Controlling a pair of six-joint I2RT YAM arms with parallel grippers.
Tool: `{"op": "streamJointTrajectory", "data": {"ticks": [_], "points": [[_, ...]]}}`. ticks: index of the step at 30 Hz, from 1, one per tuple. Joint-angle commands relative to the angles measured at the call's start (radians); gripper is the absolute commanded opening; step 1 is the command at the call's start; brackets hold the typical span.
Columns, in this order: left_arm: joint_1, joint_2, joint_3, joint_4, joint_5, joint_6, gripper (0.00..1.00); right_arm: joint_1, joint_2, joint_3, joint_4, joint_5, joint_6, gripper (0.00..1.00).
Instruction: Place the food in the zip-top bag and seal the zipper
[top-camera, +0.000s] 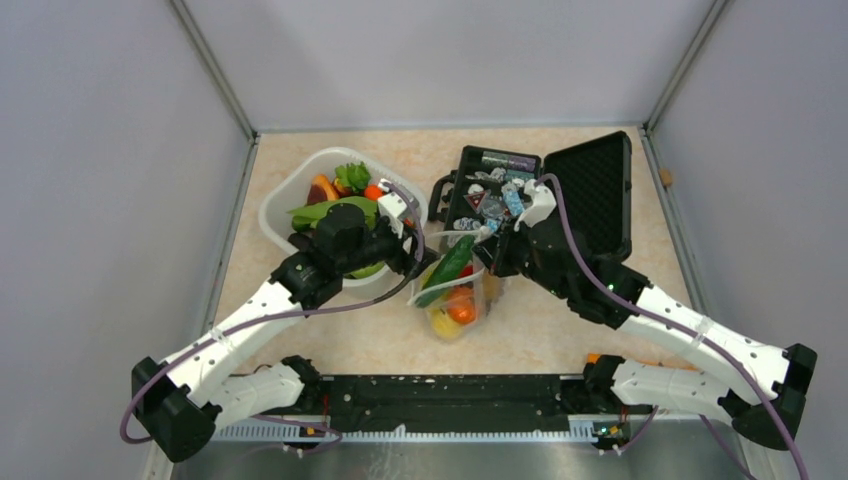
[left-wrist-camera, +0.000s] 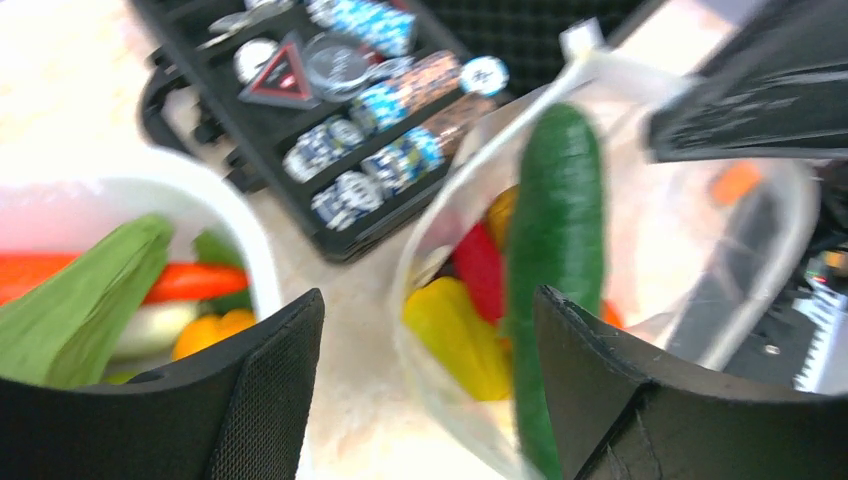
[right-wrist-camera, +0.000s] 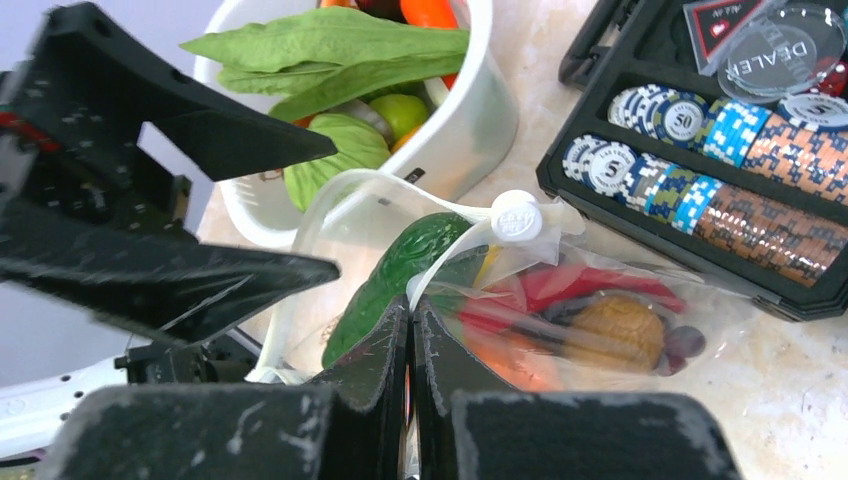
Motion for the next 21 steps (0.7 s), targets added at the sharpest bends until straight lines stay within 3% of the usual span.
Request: {"op": "streamJointTrajectory", "data": {"ticks": [1,4,6,9,12,15,21], "points": [[-0.003,-0.019,0.014,-0.068,-0.253,0.037,0.77,0.007,-0.046,0.019,0.124,-0.011,-0.02,0.0],[-0.003,0.001,0.001,-0.073,-0.236,0.051,0.78,0.006,-0.039,0.012,0.111,-0.021,-0.002,0.0],[-0.002,0.035,0.017,-0.098,-0.157,0.064,0.72,0.006,-0.04,-0.004,0.124,-0.034,0.011,0.0],[-0.002,0.099,0.065,-0.161,-0.077,0.052,0.51,0.006,-0.034,-0.008,0.119,-0.033,0.016,0.0],[-0.001,0.138,0.089,-0.19,0.036,0.059,0.4,0.006,-0.03,0.013,0.088,-0.018,0.002,0.0],[-0.002,0.152,0.105,-0.202,0.043,0.049,0.02,0.006,-0.031,0.029,0.067,-0.006,-0.022,0.0],[-0.002,0.056,0.155,-0.223,-0.013,0.014,0.0,0.006,0.016,0.12,-0.16,0.183,-0.034,0.01]]}}
